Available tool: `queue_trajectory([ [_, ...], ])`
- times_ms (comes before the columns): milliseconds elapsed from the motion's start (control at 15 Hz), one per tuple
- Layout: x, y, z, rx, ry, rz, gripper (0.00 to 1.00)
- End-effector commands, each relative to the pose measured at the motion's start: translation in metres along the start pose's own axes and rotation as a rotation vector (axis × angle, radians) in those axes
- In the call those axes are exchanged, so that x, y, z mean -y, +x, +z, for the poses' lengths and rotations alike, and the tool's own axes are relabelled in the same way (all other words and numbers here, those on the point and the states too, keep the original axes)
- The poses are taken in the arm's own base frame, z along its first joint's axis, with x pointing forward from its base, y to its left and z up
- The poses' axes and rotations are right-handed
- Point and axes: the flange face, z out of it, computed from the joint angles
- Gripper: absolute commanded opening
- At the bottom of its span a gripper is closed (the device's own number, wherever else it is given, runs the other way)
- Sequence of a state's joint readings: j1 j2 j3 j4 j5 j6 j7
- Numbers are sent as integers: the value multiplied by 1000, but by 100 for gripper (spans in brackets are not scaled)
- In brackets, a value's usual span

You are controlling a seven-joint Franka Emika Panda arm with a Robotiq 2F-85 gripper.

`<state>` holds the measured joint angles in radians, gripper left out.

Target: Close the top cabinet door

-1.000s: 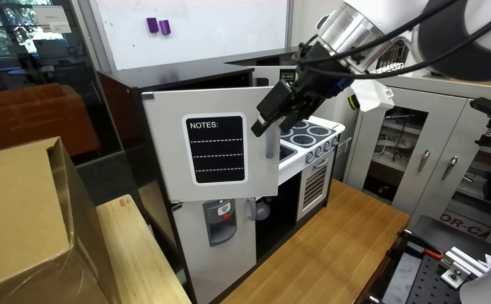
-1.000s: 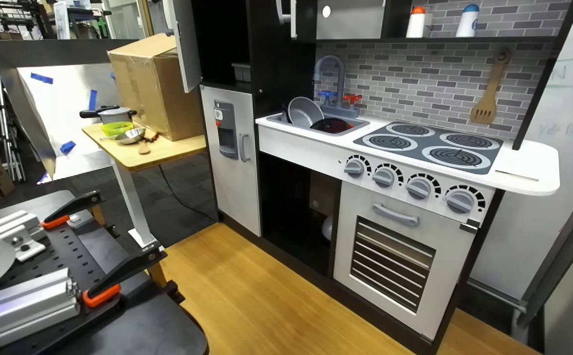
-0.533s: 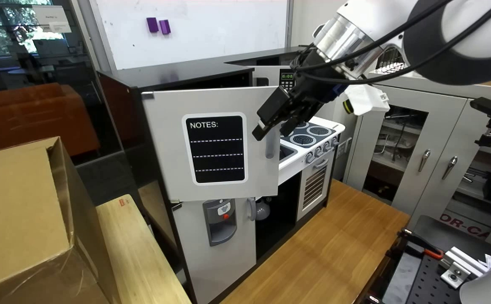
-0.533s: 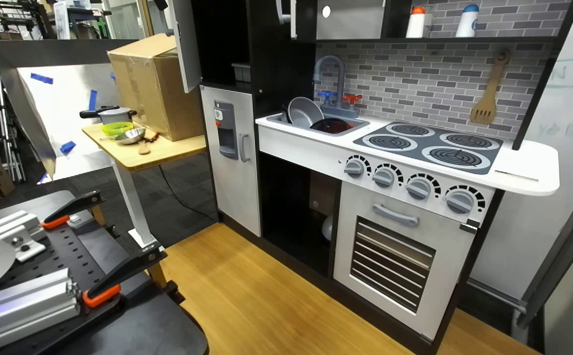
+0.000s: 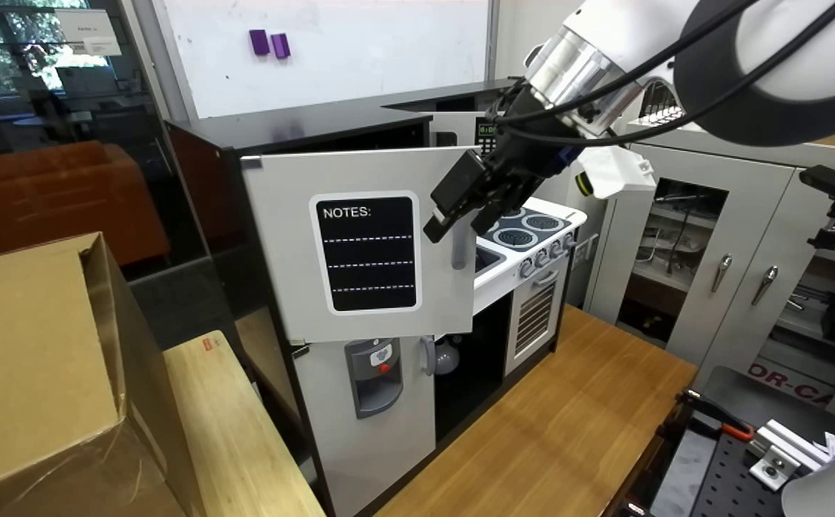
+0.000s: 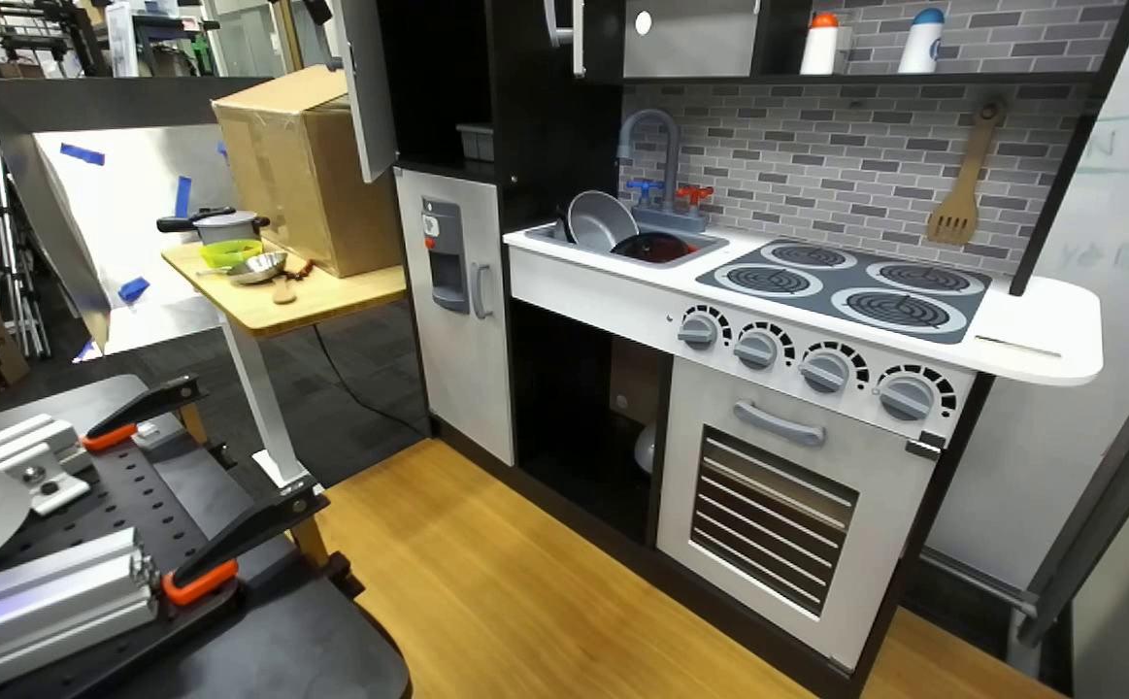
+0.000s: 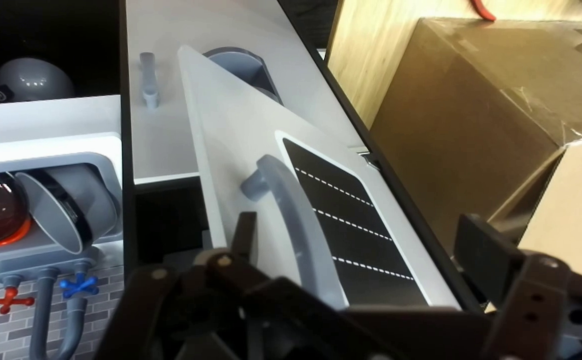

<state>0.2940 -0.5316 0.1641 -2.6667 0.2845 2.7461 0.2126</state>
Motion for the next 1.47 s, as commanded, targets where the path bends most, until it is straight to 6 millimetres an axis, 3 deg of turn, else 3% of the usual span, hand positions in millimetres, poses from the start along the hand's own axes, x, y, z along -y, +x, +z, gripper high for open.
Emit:
queue_trajectory([
  [0, 4, 10, 6, 3, 13, -14, 100],
  [400, 5, 15, 14, 17, 13, -12, 97],
  [467, 5, 16, 15, 19, 13, -12, 88],
  [533, 5, 16, 15, 21, 14, -12, 72],
  [1200, -16, 22, 10, 27, 7, 16, 6],
  [1400, -17, 23, 9, 26, 7, -21, 5],
])
